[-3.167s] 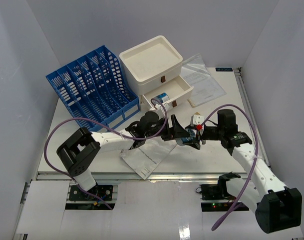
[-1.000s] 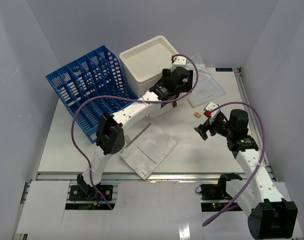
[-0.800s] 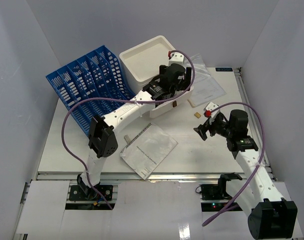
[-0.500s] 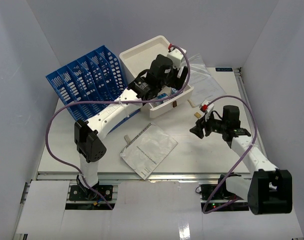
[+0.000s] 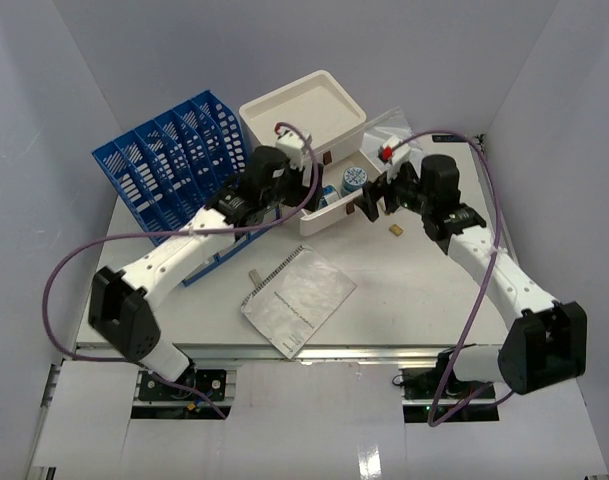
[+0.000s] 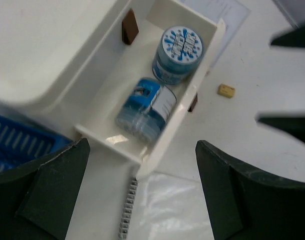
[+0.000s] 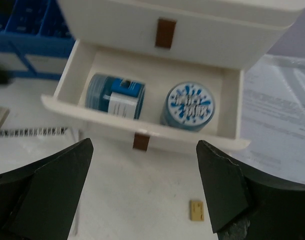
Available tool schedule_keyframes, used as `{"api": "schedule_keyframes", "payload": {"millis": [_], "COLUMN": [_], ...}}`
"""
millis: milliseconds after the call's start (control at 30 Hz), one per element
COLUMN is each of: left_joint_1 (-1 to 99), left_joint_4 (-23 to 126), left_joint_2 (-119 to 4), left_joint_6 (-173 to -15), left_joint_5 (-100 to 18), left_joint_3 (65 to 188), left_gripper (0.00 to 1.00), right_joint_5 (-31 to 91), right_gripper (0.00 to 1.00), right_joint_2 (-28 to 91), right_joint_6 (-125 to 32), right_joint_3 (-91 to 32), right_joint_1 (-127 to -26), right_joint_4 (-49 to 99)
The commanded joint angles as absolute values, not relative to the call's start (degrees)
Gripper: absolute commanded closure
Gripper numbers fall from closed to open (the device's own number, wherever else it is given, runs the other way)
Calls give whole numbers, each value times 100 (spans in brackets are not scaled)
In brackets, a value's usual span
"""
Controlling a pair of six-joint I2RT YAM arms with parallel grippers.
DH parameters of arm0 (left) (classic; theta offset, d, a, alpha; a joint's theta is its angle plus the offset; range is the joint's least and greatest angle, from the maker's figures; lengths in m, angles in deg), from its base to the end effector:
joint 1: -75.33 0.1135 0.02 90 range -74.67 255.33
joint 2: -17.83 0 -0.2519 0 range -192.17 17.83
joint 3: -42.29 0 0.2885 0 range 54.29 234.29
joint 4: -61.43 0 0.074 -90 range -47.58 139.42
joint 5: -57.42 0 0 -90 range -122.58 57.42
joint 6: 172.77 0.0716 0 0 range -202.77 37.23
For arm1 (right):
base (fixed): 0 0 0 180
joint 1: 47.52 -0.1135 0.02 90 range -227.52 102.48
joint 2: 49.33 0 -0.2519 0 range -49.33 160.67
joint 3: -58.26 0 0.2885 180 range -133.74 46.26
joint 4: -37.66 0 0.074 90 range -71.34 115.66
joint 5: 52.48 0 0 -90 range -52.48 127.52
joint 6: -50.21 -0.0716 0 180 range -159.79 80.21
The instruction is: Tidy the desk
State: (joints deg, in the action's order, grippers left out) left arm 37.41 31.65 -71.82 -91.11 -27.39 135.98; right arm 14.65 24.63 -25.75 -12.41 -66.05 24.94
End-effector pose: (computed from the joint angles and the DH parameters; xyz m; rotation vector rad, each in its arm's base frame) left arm 0.3488 -0.2635 0.3226 0.4652 1.9898 -0.4188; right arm 0.3448 0.1449 0.3004 -0.7798 1.6760 0.4233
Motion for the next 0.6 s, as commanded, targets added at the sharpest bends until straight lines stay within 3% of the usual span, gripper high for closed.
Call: {"api": "schedule_keyframes", "payload": {"millis": [0,133,300,567], "left_joint_1": [3837,3879,3895,3895], "left_joint_4": [4144,4157,3893,3694], "left_joint_2": [-4938,-3569,-2331,-1480], "left_joint_6": [-10441,-10992,-11544,-12138], "left_joint_5": [-3159,-3026,-2885,-2968], "left_joint_3": [12048,10527,9516,8857], "left_gripper": [2,2,2,2], "right_joint_5": [3493,3688,3716,3523], "right_gripper": [10,10,7,9], "right_joint_2": [3535,4421,5100,5481], "right_joint_6": [-3341,-3420,-3453,-3400], "right_joint_3": [-2528,-3557,-4236,-4412], "right_joint_1": [-6929,-6945,-6993,-7019], "right_joint_4": [2174,1695,1329,1021]}}
